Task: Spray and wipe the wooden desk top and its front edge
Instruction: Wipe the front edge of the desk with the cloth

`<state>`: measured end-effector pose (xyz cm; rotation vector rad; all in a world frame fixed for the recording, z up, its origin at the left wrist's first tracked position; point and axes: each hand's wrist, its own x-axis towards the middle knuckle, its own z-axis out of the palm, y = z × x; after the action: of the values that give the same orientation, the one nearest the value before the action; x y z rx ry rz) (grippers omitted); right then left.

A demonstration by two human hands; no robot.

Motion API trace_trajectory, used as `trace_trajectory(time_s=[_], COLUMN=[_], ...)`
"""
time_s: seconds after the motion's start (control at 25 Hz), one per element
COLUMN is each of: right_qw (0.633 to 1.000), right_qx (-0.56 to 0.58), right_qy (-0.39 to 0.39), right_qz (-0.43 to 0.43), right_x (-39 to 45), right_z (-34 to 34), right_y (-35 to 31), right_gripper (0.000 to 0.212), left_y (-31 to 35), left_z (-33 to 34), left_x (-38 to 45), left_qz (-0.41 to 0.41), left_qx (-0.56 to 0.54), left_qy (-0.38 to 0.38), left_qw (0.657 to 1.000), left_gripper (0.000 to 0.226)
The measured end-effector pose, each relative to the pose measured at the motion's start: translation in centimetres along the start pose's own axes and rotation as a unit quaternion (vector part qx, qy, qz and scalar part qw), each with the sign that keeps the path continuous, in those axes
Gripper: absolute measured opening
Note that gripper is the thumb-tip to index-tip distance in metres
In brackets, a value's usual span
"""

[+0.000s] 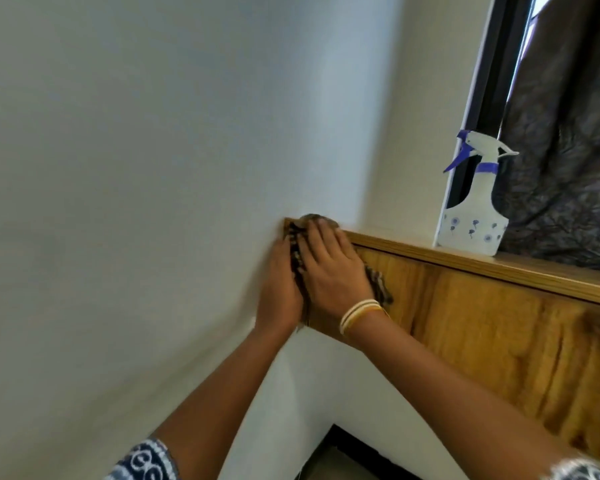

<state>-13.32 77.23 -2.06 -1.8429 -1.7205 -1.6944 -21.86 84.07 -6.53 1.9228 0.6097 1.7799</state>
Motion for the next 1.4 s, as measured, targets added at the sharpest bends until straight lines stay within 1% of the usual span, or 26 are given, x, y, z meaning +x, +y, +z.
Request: trace_trajectory(time_s=[0.08, 0.12, 0.16, 0.2, 0.24, 0.32, 0.36, 0.44, 0.48, 0.56, 0.6, 0.64, 0.76, 0.84, 0.92, 0.96, 1.04, 1.08, 1.12, 1.16, 1.2, 1.24, 1.28, 1.32, 1.36, 1.4], right_qw=[0.995, 0.990, 0.983, 0.980, 0.981, 0.988, 0.991, 0.987, 0.980, 0.946, 0.935, 0.936, 0.976, 0.984, 0.980, 0.973, 0.945, 0.933, 0.933, 0.947, 0.965, 0.979, 0.987, 0.989, 0.988, 0.985], right_qx=[-0.028, -0.034, -0.029, -0.036, -0.049, -0.069, -0.069, -0.051, -0.031, -0.014, -0.021, -0.031, -0.047, -0.059, -0.042, -0.027, -0.016, -0.026, -0.027, -0.027, -0.027, -0.037, -0.050, -0.058, -0.055, -0.049], right_qy=[-0.040, -0.043, -0.050, -0.052, -0.034, 0.003, 0.002, -0.002, -0.032, -0.121, -0.151, -0.150, -0.076, -0.035, -0.040, -0.061, -0.128, -0.160, -0.157, -0.124, -0.092, -0.053, -0.026, -0.007, 0.001, -0.002], right_qz=[-0.082, -0.131, -0.172, -0.191, -0.183, -0.136, -0.117, -0.150, -0.195, -0.299, -0.321, -0.317, -0.200, -0.166, -0.189, -0.221, -0.299, -0.320, -0.323, -0.296, -0.245, -0.193, -0.153, -0.134, -0.143, -0.165], right_x=[-0.1, -1.2, -2.3, -2.8, -2.3, 0.6, 1.5, 0.7, -0.7, -3.6, -3.8, -2.8, 3.0, 4.3, 1.6, -1.1, -5.9, -6.9, -6.6, -5.3, -3.8, -2.1, -1.1, -1.3, -2.4, -4.6], right_z=[0.1, 0.0, -0.1, -0.2, -0.3, -0.7, -1.1, -0.1, 0.7, 1.7, 1.4, 0.9, -0.8, -1.2, 0.1, 1.0, 1.8, 1.8, 1.3, 0.6, -0.4, -1.7, -2.7, -3.3, -3.5, -3.4], right_y=[0.1, 0.5, 1.2, 1.9, 2.6, 3.9, 3.8, 2.2, 0.8, -1.5, -1.8, -1.4, 1.8, 2.9, 1.5, 0.1, -1.6, -1.6, -0.8, 0.3, 1.9, 3.7, 5.5, 7.0, 8.0, 8.3], right_gripper=[0.063, 0.065, 0.063, 0.060, 0.055, 0.052, 0.053, 0.055, 0.054, 0.053, 0.053, 0.053, 0.051, 0.049, 0.051, 0.052, 0.054, 0.055, 0.055, 0.054, 0.052, 0.050, 0.049, 0.050, 0.051, 0.053], left_y=[0.1, -0.1, -0.4, -0.2, 0.5, 1.8, 2.2, 1.8, 1.5, 1.1, 1.0, 0.7, 0.4, 0.5, 0.5, 0.5, 0.4, 0.2, 0.3, 0.4, 0.6, 1.1, 1.4, 1.5, 1.3, 0.9], left_z=[1.1, 1.8, 2.2, 2.3, 2.2, 0.9, 0.2, -1.2, -1.7, -2.4, -2.7, -3.1, -3.8, -3.8, -3.7, -3.6, -3.3, -3.2, -3.1, -2.9, -2.7, -2.3, -2.0, -1.5, -1.3, -1.2], left_x=[-3.9, -5.1, -5.8, -6.0, -5.9, -4.9, -4.4, -4.0, -4.3, -5.4, -5.8, -6.1, -5.9, -5.8, -5.9, -6.1, -6.5, -6.6, -6.6, -6.4, -6.1, -6.0, -6.0, -6.2, -6.7, -7.2], left_qz=[-0.068, -0.146, -0.257, -0.372, -0.456, -0.521, -0.533, -0.547, -0.546, -0.546, -0.548, -0.553, -0.555, -0.550, -0.545, -0.544, -0.556, -0.562, -0.561, -0.553, -0.543, -0.524, -0.485, -0.412, -0.291, -0.155], left_qx=[-0.026, -0.047, -0.085, -0.165, -0.277, -0.482, -0.532, -0.582, -0.595, -0.610, -0.612, -0.608, -0.613, -0.622, -0.622, -0.617, -0.600, -0.587, -0.573, -0.556, -0.524, -0.467, -0.369, -0.236, -0.092, 0.019], left_qy=[0.073, 0.092, 0.091, 0.085, 0.066, 0.047, 0.056, 0.068, 0.063, 0.052, 0.048, 0.044, 0.038, 0.034, 0.032, 0.029, 0.011, 0.000, -0.011, -0.020, -0.030, -0.036, -0.041, -0.042, -0.042, -0.050], left_qw=[0.995, 0.984, 0.958, 0.909, 0.843, 0.703, 0.656, 0.598, 0.586, 0.572, 0.569, 0.568, 0.561, 0.555, 0.562, 0.568, 0.575, 0.583, 0.597, 0.620, 0.656, 0.711, 0.791, 0.879, 0.951, 0.986], left_gripper=[0.044, 0.042, 0.040, 0.038, 0.037, 0.040, 0.043, 0.048, 0.048, 0.050, 0.053, 0.057, 0.064, 0.065, 0.065, 0.064, 0.062, 0.061, 0.059, 0.056, 0.053, 0.049, 0.045, 0.045, 0.048, 0.054])
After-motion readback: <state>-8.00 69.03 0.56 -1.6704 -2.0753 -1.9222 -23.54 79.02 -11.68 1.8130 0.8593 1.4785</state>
